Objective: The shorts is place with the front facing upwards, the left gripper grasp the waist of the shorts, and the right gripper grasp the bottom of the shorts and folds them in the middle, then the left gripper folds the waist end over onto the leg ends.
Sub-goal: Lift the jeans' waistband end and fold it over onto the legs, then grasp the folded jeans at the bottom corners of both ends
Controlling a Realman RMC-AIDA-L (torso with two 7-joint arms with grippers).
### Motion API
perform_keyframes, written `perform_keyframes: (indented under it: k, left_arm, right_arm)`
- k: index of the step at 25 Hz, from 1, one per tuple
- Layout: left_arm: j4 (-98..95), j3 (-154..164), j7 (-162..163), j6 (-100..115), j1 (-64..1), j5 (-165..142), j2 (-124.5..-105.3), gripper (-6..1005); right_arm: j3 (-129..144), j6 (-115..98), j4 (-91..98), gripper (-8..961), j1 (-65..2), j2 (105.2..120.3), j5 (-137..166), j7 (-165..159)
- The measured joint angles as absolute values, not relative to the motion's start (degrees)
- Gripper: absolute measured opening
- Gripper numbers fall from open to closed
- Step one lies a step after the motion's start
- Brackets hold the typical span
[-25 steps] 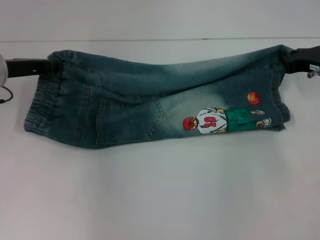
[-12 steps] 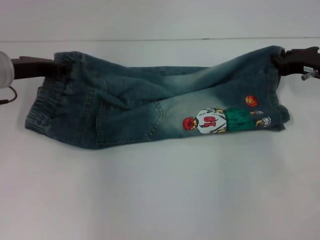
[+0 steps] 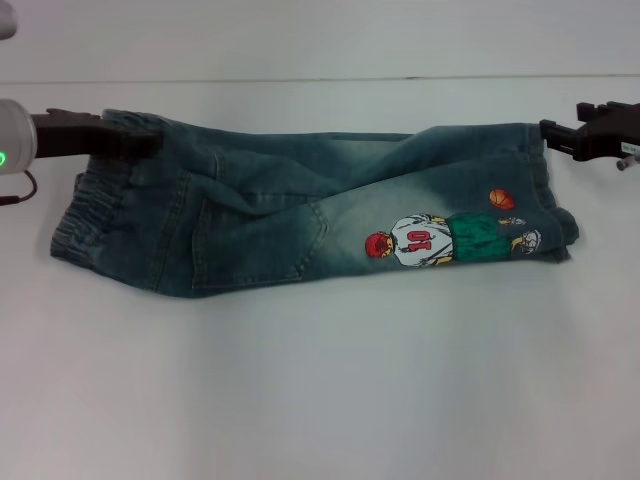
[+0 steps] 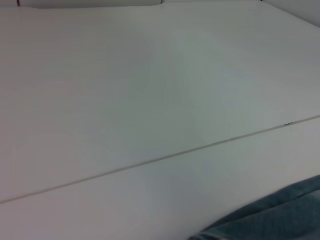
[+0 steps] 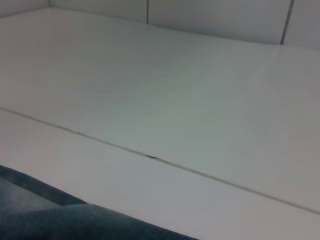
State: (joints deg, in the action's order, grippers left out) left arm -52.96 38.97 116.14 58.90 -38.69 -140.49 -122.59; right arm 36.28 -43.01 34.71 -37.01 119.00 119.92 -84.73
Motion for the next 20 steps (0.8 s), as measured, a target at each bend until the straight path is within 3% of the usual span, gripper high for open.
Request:
perform_keyframes:
  k: [7, 10, 16, 20]
  left_arm:
    - [-51.5, 40.5, 118.5, 57.0, -39.2, -145.5, -121.84, 674]
    - [-50.8, 40.5, 119.1, 56.8, -39.4, -146.5, -121.64, 747]
    - [-52.8, 40.0, 119.0, 56.6, -38.1, -145.3, -121.59, 838]
    - [-59.6, 40.0, 116.2, 56.7, -33.5, -139.3, -123.11, 839]
  right_arm:
    - [36.2, -43.4, 35.8, 641, -35.3, 119.41, 119.7, -84.5]
    - [36.3, -43.5, 35.8, 867, -34.9, 119.43, 119.7, -84.3]
    - [36.1, -44.4, 35.9, 917, -34.7, 119.45, 119.5, -84.1]
    - [35.7, -49.6, 38.5, 951, -32.6, 119.45, 117.6, -83.8]
